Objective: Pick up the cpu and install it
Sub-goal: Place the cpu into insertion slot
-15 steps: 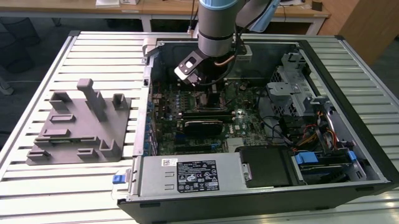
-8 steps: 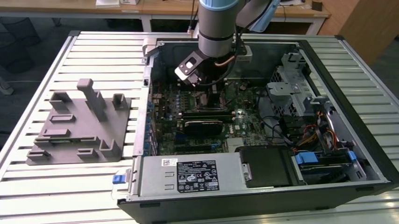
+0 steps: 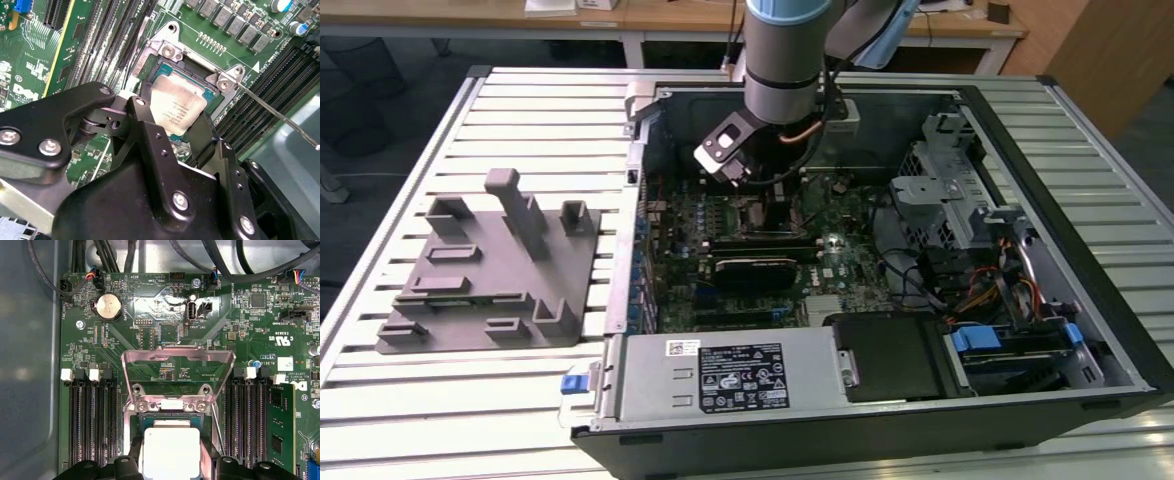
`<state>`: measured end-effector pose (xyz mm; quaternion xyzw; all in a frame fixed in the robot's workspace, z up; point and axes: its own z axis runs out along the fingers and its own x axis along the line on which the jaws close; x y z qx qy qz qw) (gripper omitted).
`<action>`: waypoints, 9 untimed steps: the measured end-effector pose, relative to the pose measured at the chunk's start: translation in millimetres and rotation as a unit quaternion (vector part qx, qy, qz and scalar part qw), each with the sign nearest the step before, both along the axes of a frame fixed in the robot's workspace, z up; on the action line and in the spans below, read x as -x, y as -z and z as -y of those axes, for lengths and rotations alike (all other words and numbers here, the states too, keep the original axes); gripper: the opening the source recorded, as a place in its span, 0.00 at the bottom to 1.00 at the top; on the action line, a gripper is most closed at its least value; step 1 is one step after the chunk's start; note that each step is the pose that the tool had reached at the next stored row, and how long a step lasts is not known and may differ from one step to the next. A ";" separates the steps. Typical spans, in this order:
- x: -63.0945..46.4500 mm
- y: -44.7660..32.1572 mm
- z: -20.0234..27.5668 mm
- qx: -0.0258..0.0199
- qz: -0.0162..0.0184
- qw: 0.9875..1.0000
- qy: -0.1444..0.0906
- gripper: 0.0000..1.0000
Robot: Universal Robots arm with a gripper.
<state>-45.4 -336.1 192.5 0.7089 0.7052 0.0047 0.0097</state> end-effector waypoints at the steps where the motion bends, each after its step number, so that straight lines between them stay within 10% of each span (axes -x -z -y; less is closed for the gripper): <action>1: 0.0 0.0 0.0 0.000 0.000 1.000 0.000 0.53; 9: -0.1 0.6 -0.2 -0.001 0.000 1.000 0.000 0.55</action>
